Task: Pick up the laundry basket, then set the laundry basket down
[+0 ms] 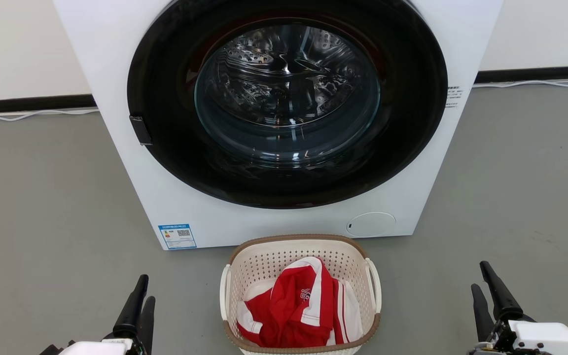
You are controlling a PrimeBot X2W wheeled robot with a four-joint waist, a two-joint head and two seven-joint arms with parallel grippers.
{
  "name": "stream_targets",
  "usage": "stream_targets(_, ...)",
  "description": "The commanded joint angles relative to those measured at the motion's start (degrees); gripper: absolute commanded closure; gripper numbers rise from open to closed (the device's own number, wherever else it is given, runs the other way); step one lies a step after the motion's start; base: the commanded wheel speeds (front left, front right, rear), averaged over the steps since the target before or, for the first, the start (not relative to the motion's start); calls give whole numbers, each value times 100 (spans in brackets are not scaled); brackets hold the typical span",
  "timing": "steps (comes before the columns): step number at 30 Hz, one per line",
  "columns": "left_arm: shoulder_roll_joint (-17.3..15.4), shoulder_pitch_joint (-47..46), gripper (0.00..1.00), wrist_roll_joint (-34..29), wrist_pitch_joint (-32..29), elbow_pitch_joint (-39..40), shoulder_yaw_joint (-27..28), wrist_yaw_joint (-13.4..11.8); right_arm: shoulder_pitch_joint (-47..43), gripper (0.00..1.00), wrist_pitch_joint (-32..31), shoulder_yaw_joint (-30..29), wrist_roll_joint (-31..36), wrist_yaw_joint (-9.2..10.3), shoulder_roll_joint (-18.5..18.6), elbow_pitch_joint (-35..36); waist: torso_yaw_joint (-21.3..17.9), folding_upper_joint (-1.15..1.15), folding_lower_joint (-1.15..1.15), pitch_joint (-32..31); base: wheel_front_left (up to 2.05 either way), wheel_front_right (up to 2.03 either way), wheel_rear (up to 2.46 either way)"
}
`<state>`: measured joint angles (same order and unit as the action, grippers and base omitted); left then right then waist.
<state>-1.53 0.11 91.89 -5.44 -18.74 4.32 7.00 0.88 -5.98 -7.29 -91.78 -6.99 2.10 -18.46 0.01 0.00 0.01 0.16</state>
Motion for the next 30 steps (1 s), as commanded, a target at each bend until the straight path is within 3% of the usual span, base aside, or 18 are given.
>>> stream_targets(1, -26, -195, 0, -13, 43, 166, -20, 7, 163, 0, 25, 5, -13, -8, 39, 193, 1, 0, 11, -5, 0, 0, 0)
stream_targets(5, -31, -177, 0, -26, 128, 194, -66, 8, 135, 0, 58, 22, 2, -9, 41, 259, 2, 0, 1, 5, 0, 0, 0)
stream_targets(15, -40, -177, 0, -339, 295, 182, -114, 12, 120, 0, 305, 162, 315, -13, 172, 347, 4, 0, 0, 16, 0, 0, 0)
stream_targets(30, -53, -185, 0, -1293, 531, 216, -67, -82, 144, 0, 585, 279, 1696, -18, 316, 463, 3, 0, 0, 32, 0, 0, 0)
